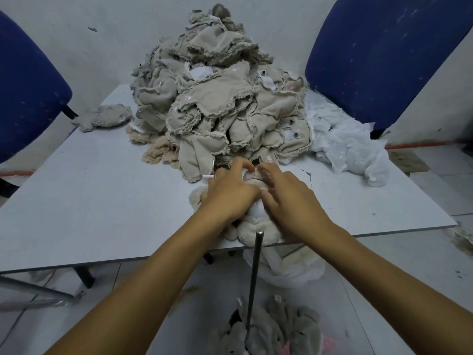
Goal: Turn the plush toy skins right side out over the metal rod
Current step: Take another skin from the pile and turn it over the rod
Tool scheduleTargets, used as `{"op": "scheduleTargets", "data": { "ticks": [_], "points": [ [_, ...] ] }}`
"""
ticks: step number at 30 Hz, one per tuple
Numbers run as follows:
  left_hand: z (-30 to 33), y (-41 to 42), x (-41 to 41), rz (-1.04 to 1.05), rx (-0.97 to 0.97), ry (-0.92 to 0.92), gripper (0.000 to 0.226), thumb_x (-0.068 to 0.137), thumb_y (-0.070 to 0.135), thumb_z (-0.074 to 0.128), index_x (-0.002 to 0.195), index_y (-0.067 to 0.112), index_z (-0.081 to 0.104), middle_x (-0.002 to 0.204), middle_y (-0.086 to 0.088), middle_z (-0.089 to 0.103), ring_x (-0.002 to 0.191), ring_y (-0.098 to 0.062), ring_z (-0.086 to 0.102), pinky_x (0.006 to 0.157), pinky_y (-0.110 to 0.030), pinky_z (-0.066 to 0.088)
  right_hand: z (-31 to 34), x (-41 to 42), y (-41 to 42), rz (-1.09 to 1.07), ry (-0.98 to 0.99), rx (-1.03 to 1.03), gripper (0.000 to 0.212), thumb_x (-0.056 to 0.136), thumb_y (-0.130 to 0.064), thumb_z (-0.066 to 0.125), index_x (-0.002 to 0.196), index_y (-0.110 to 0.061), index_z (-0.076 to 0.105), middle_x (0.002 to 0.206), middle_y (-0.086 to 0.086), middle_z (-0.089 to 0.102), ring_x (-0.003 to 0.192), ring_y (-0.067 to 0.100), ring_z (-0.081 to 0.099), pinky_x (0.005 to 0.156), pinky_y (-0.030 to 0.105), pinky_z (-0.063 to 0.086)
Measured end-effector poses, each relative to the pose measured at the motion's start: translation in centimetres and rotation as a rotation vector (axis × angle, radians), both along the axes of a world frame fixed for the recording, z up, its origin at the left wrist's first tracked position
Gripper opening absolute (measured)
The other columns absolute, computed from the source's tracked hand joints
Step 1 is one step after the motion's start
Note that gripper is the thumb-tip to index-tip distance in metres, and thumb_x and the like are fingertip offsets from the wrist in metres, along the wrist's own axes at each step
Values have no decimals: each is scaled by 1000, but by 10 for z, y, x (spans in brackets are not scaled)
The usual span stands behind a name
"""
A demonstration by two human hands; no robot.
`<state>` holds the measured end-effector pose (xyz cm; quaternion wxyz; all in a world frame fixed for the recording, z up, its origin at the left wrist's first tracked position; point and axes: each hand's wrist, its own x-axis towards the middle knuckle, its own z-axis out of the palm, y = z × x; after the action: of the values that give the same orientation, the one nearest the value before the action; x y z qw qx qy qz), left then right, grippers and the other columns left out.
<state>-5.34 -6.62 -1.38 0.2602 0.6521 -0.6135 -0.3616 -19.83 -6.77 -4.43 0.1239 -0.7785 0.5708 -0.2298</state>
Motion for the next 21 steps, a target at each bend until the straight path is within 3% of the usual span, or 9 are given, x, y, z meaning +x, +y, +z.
{"op": "scheduleTargets", "data": {
  "ticks": [3, 6, 8, 10, 13, 15, 17, 19, 21],
  "points": [
    [-2, -2, 5, -63, -37, 185, 46, 78, 5, 61, 104, 42, 52, 91, -2, 54, 73, -18, 55, 60, -35, 48, 7, -5, -4, 76, -28, 75, 60, 95, -32, 59, 148, -31, 31, 104, 6, 61, 98, 28, 59, 83, 45, 49],
    [-4, -1, 8, -71, -109, 202, 48, 75, 0, 64, 99, 40, 52, 83, 1, 55, 68, -14, 52, 57, -31, 44, 10, -6, -1, 168, -120, 70, 60, 95, -25, 59, 149, -34, 34, 75, -11, 52, 72, 9, 54, 67, 30, 45],
    [-8, 3, 8, -25, -264, 130, 43, 74, 3, 66, 97, 36, 49, 86, 2, 56, 71, -11, 52, 59, -26, 42, 8, -2, 3, 208, -162, 33, 58, 95, -20, 56, 148, -33, 37, 69, -15, 47, 64, 2, 48, 59, 18, 35],
    [-12, 7, 7, 0, -446, 46, 36, 75, 5, 62, 95, 30, 45, 89, 2, 54, 78, -13, 52, 62, -26, 40, 7, 1, 6, 219, -195, 15, 57, 95, -16, 54, 148, -30, 40, 77, -16, 51, 68, 3, 47, 63, 17, 35],
    [-22, 11, 4, -11, -573, -95, 26, 83, 11, 56, 100, 25, 43, 95, 1, 51, 89, -18, 49, 72, -36, 44, 4, 2, 7, 196, -259, -17, 52, 94, -13, 53, 144, -28, 46, 112, -4, 62, 97, 12, 55, 82, 26, 42],
    [-25, 6, 4, -12, -468, -161, 20, 89, 16, 50, 107, 24, 46, 106, -1, 51, 101, -21, 47, 85, -44, 44, -1, 4, 7, 130, -213, -40, 49, 95, -22, 52, 142, -34, 42, 120, 0, 54, 103, 15, 53, 84, 33, 45],
    [-22, -1, 9, -65, -260, -175, 25, 90, 26, 47, 114, 31, 47, 117, 1, 46, 116, -21, 41, 101, -48, 38, -6, 5, 6, 50, -146, -51, 51, 95, -37, 51, 142, -44, 33, 109, -1, 42, 86, 13, 50, 69, 31, 44],
    [-15, -2, 17, -168, -90, -139, 43, 79, 41, 47, 122, 42, 44, 120, 5, 39, 125, -18, 34, 109, -47, 31, -8, 5, 4, 42, -107, -43, 54, 94, -40, 53, 142, -48, 29, 100, -2, 38, 76, 10, 46, 60, 26, 38],
    [-14, 2, 22, -243, -59, -168, 62, 72, 48, 49, 133, 46, 40, 121, 6, 36, 127, -17, 32, 109, -45, 31, -5, 1, 0, 72, -109, -39, 52, 94, -36, 58, 140, -44, 36, 91, -5, 42, 78, 12, 47, 62, 27, 36]
  ]
}}
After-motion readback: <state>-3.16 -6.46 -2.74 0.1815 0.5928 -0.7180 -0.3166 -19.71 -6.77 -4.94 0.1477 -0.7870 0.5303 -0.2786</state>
